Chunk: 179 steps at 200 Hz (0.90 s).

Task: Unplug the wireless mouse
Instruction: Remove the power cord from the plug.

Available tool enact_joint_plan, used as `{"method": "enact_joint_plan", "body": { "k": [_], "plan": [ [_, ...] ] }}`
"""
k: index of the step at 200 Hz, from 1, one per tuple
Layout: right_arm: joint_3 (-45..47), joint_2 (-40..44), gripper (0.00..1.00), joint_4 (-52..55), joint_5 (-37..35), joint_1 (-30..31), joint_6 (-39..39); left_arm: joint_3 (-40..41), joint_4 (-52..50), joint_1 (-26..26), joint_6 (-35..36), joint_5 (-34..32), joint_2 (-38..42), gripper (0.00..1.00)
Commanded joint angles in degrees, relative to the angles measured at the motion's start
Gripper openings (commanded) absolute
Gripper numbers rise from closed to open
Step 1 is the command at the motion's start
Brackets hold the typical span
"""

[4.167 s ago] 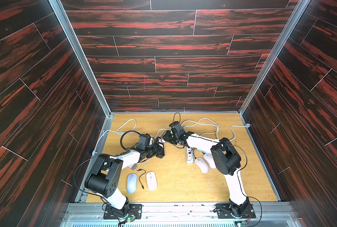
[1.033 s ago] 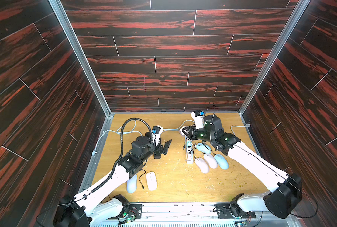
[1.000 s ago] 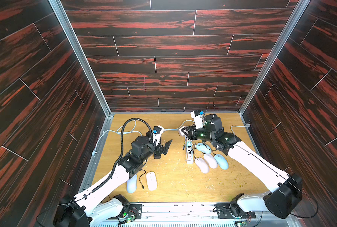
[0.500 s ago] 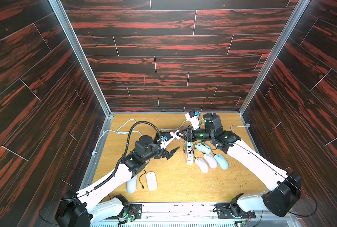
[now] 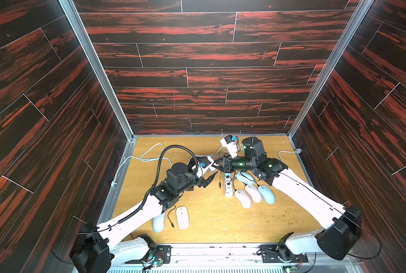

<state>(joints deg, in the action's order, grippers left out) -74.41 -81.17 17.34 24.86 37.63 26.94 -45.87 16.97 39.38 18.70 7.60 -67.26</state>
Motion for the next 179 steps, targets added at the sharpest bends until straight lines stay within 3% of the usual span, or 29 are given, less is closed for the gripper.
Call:
{"method": "enact_joint_plan", "body": {
  "k": [1,37,62,95,133,142,179],
  "plan": [
    [0.4,-1.1,0.0,1.2,1.4,0.6,-0.6,-0.7,2.1,0.1,-0.1,-0.7,-0.4,0.8],
    [0.4,-1.9,0.0,1.7,1.4,0.9,-1.2,-1.0,2.4,0.1,-0.7,0.4,-1.1,0.66],
    [0.8,-1.6,0.0,1.0,1.2,1.1,-0.9,-1.2,1.6,0.1,-0.9,1.1,-0.9,0.47],
    [0.4,-1.2,0.0,1.6,0.2,1.1,-2.5,-0.7,1.7,0.1,-0.9,1.3,-0.9,0.32],
    [0.4,0.3,0.0,1.8,-0.8,1.1,-2.5,-0.9,1.0,0.2,-1.1,2.7,0.3,0.08],
    [0.6,1.1,0.12,1.5,-1.8,1.0,-2.7,-0.7,0.4,0.1,-0.9,2.8,0.7,0.0],
    [2.7,5.2,0.56,0.1,-6.7,-0.1,-5.7,0.1,-0.4,0.2,-2.0,2.5,2.0,0.0]
  ]
}}
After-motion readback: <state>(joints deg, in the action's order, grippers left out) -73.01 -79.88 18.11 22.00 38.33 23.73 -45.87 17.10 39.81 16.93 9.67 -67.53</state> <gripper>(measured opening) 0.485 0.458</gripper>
